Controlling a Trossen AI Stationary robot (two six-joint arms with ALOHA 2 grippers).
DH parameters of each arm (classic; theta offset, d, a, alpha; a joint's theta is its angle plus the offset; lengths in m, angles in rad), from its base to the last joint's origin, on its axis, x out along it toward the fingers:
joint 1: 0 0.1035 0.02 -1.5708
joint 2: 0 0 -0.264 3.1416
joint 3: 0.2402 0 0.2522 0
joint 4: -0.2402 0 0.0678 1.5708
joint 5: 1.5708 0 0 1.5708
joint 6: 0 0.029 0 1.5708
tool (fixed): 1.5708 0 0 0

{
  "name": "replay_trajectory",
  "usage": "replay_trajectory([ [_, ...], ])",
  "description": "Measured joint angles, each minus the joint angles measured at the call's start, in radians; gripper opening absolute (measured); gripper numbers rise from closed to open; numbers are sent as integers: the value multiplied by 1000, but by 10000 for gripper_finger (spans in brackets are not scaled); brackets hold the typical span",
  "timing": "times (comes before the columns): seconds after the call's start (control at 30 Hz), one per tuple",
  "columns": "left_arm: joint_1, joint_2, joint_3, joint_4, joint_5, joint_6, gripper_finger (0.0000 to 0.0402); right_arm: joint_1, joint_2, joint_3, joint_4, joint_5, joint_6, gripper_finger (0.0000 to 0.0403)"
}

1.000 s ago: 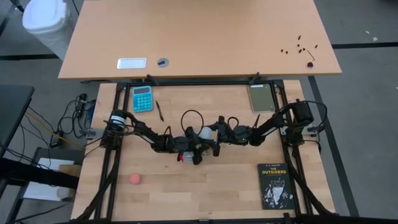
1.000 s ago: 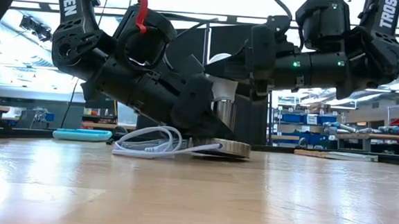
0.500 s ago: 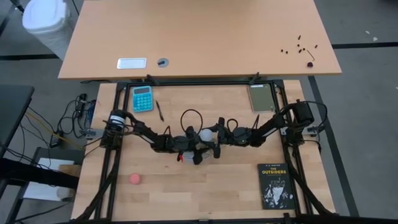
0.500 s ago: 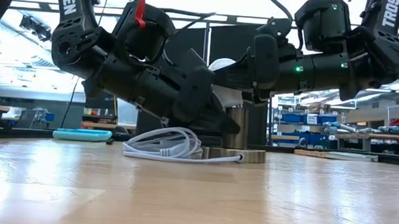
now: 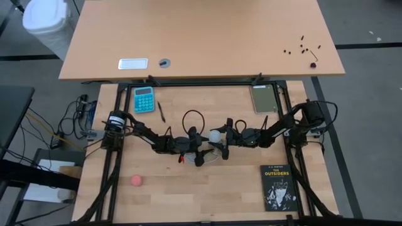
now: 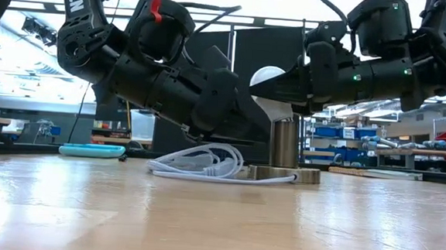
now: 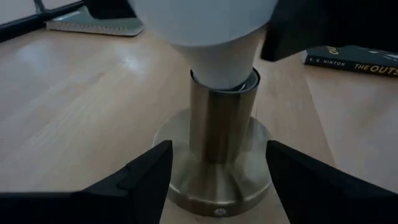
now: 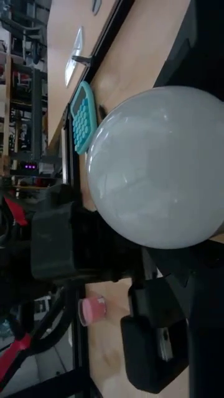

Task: Screw lightbulb
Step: Insert the white lightbulb into the desk lamp

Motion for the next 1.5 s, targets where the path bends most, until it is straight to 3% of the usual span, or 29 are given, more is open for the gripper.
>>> replay_trajectory([
  [0.73,-1,-65,0,-62,19,8,264,24,3,-7,-32,-9,11,297],
  [1.07,-1,-131,51,-267,31,24,264,36,2,-6,-55,-9,13,297],
  [1.5,-1,-136,124,-390,28,90,264,45,0,-4,-104,-8,44,308],
])
